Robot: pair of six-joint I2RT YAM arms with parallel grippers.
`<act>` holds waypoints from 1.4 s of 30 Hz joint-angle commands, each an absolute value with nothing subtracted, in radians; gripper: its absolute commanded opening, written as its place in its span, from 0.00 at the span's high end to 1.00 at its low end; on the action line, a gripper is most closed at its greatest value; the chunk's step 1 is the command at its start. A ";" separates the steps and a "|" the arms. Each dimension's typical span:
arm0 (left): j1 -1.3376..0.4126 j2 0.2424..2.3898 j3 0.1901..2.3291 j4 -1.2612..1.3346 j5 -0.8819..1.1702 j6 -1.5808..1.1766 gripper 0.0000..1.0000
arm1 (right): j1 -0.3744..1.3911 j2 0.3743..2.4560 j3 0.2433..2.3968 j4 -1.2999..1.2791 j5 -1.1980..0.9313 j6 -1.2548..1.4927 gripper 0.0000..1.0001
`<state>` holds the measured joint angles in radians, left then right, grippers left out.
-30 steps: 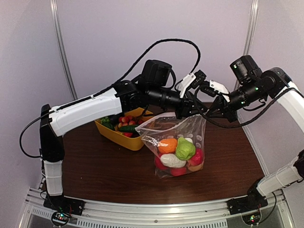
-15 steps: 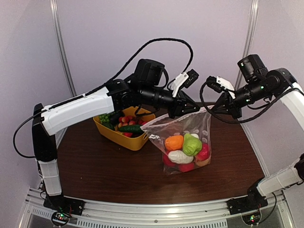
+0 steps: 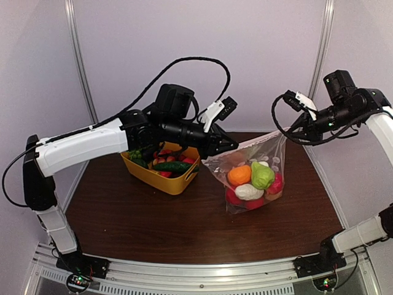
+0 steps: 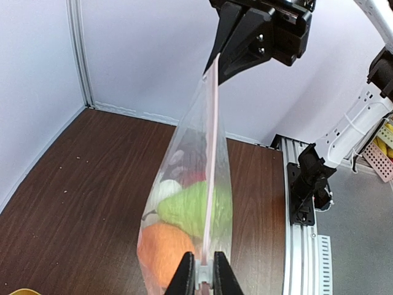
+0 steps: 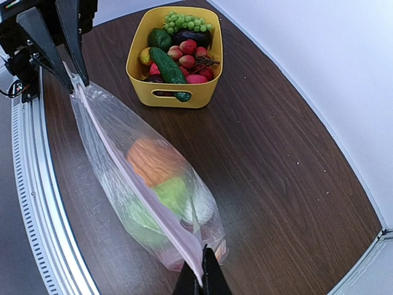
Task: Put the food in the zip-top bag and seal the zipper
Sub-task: Zip the zipper of the food storage bag.
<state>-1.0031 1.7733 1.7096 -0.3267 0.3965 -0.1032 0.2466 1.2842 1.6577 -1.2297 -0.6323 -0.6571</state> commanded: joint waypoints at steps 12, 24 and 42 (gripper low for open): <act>-0.948 1.644 1.528 -0.366 0.353 -0.105 0.92 | 0.104 1.337 1.688 -1.153 -0.624 -0.661 1.00; -0.914 1.704 1.552 -0.272 0.401 -0.128 0.93 | 0.092 1.392 1.697 -1.080 -0.667 -0.623 1.00; -0.899 1.886 1.754 -0.341 0.646 -0.131 0.71 | 0.103 1.110 1.340 -1.036 -0.625 -1.000 0.89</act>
